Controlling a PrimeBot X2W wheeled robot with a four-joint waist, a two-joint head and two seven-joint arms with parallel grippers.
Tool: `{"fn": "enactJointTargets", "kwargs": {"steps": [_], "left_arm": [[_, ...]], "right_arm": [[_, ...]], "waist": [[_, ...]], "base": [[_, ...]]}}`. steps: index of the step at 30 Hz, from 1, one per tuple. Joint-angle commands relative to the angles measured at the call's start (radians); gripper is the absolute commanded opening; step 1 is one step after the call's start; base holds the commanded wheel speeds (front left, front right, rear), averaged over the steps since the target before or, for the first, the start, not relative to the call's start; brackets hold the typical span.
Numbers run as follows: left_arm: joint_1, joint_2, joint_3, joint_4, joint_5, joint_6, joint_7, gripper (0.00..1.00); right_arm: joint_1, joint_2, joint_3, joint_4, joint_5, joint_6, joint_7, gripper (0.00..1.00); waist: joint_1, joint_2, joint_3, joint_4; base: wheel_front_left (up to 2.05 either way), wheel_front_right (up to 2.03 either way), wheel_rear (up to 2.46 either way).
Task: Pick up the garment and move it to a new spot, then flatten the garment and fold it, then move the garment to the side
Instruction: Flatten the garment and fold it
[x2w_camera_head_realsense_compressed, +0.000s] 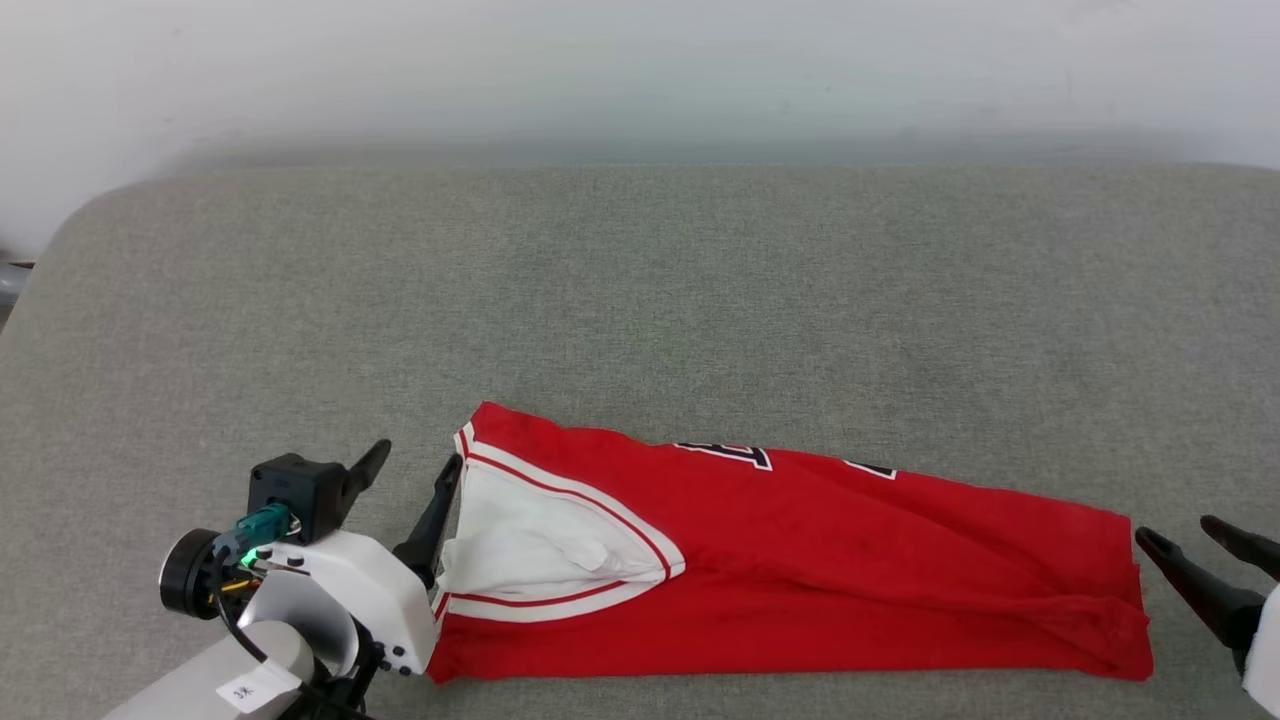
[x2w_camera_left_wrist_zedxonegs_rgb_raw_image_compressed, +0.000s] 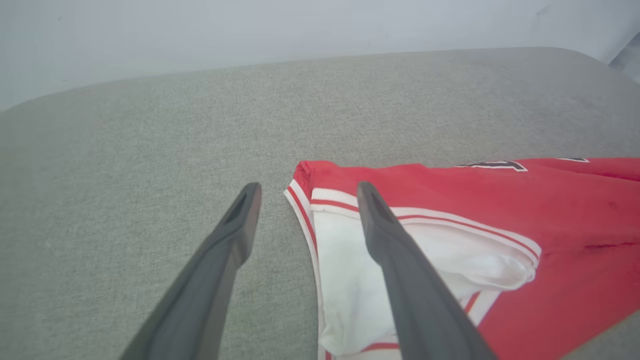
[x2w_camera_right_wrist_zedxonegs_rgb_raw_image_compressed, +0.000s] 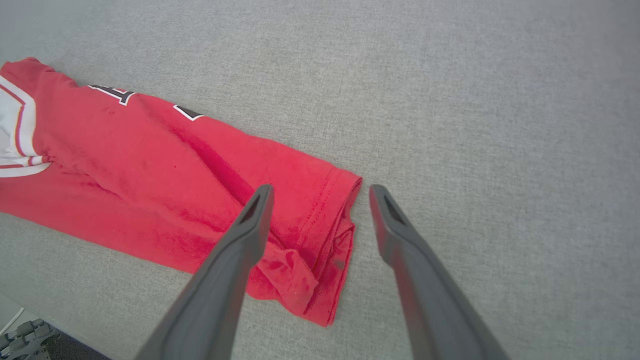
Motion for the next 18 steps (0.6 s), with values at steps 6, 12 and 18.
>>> {"fn": "enactJointTargets", "kwargs": {"steps": [6,12,18], "left_arm": [[0.039,-0.042,0.09,-0.024,0.088,0.087,-0.05,1.0],[0.117,-0.112,0.254,-0.077,0.258,0.136,-0.053,1.0],[0.2,-0.195,0.38,-0.095,0.393,0.124,-0.054,1.0]], "right_arm": [[-0.026,-0.037,-0.038,0.04,0.113,-0.001,0.151,1.0],[-0.052,-0.036,-0.021,0.113,0.138,-0.001,0.232,1.0],[-0.076,-0.008,0.033,0.185,0.131,-0.001,0.244,1.0]], "waist": [[0.0001,-0.0001,0.012,0.02],[0.0001,-0.0001,0.038,0.048],[0.0001,-0.0001,0.065,0.079]], "base": [[0.0,0.0,0.0],[0.0,0.0,0.0],[0.0,0.0,0.0]]}}
